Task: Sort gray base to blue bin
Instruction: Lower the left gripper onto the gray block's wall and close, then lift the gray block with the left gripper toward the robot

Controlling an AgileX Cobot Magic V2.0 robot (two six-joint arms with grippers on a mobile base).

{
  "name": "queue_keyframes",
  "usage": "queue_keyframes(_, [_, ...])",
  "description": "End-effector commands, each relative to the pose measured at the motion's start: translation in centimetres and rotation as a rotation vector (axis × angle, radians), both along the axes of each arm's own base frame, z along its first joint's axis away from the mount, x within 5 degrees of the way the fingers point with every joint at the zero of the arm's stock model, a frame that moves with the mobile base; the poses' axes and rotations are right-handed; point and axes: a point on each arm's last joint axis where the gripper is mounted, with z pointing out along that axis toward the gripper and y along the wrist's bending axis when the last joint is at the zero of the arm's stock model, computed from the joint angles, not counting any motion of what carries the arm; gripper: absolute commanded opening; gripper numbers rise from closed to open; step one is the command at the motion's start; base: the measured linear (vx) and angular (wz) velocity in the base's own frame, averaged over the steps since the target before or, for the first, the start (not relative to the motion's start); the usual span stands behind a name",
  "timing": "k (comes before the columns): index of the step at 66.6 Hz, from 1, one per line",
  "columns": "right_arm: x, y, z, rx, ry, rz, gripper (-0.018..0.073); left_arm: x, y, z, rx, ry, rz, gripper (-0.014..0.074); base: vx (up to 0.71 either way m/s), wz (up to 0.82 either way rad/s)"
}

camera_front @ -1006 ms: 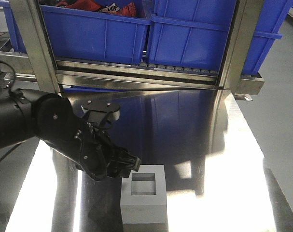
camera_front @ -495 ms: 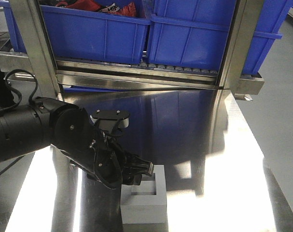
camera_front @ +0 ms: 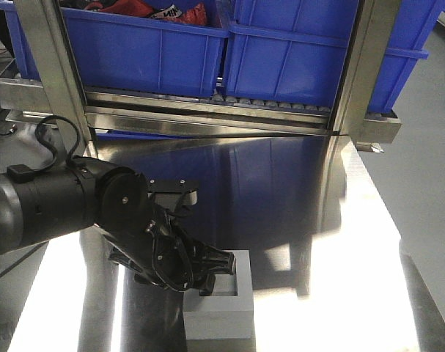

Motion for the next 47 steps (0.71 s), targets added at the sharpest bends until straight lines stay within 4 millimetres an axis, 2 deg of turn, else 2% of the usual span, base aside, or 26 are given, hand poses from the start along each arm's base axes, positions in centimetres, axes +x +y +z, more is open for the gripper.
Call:
queue_keyframes(1, [0.16,0.05,0.08,-0.014,-0.052,0.006,-0.0009,0.09,-0.44,1.89,-0.058,-0.051,0.015,0.0412,0.0,0.0])
queue_keyframes(8, [0.16,0.05,0.08,-0.014,-0.052,0.006,-0.0009,0.14,-0.48,1.68,-0.054,-0.045,0.015,0.0398,0.0,0.0])
queue_keyframes(15, [0.16,0.05,0.08,-0.014,-0.052,0.006,-0.0009,0.12,-0.49,1.58,-0.05,-0.04,0.013,0.0325,0.0,0.0])
queue_keyframes(18, [0.16,0.05,0.08,-0.014,-0.052,0.006,-0.0009,0.12,-0.48,1.58,-0.05,-0.039,0.012,0.0282,0.0,0.0])
queue_keyframes(31, [0.16,0.05,0.08,-0.014,-0.052,0.006,-0.0009,0.1,-0.47,1.58,-0.043,-0.051,-0.023,-0.0008,0.0,0.0])
queue_keyframes(47, [0.16,0.05,0.08,-0.014,-0.052,0.006,-0.0009,0.21,-0.52,1.69,-0.047,-0.077,-0.046,-0.0007,0.0,0.0])
